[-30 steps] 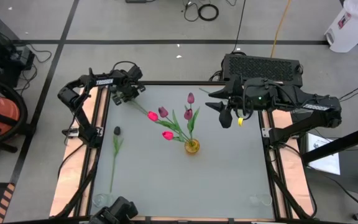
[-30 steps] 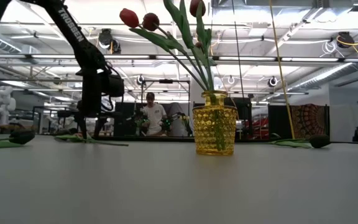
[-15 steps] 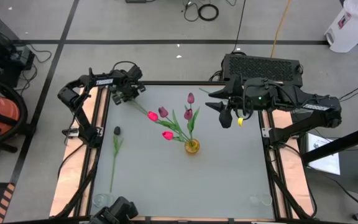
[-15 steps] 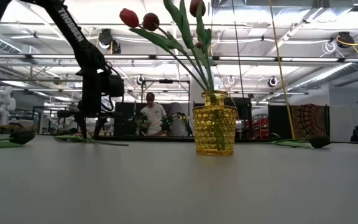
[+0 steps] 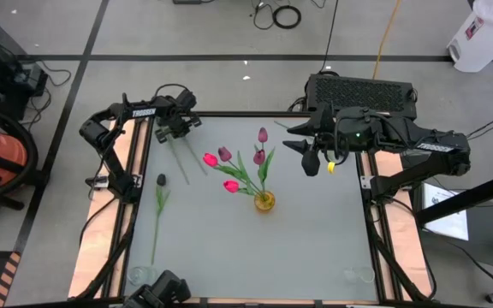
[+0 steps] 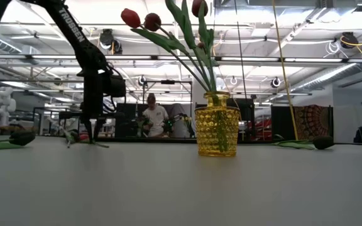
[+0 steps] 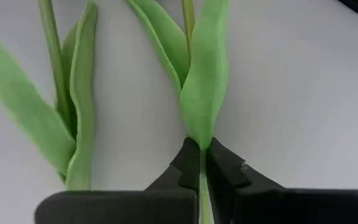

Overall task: Sort flowers into vase by color
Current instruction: Put the pink flower into the yellow vase

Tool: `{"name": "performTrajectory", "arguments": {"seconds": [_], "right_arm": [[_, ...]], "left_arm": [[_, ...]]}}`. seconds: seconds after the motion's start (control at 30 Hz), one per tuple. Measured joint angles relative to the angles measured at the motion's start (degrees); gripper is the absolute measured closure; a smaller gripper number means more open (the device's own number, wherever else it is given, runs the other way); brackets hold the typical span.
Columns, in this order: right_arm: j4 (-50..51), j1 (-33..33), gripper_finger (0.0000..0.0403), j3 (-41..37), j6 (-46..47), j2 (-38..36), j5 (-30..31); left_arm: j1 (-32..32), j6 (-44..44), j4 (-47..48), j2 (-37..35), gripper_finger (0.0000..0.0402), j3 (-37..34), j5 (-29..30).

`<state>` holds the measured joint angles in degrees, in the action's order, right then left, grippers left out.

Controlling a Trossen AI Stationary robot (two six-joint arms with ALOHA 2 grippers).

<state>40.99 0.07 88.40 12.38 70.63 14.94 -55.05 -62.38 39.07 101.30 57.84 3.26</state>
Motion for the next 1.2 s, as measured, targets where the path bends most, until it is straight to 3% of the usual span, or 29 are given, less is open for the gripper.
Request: {"name": "performTrajectory", "arguments": {"seconds": [0.23,0.63,0.9,1.2], "right_arm": [[0.0,0.0,0.0232,-0.1,0.0,0.0,0.0],[0.0,0.0,0.0232,-0.1,-1.1,0.0,0.0],[0.0,0.0,0.0232,-0.1,-1.1,0.0,0.0],[0.0,0.0,0.0232,-0.1,-1.1,0.0,0.0]], "left_arm": [[0.0,0.3,0.5,-1.1,0.0394,-0.2,-1.1],[0.1,2.0,-1.2,-10.0,0.0397,0.4,1.4],[0.1,8.9,-7.5,-19.2,0.0397,4.5,5.8],[1.7,21.9,-20.2,-27.7,0.0397,10.5,5.8]]}}
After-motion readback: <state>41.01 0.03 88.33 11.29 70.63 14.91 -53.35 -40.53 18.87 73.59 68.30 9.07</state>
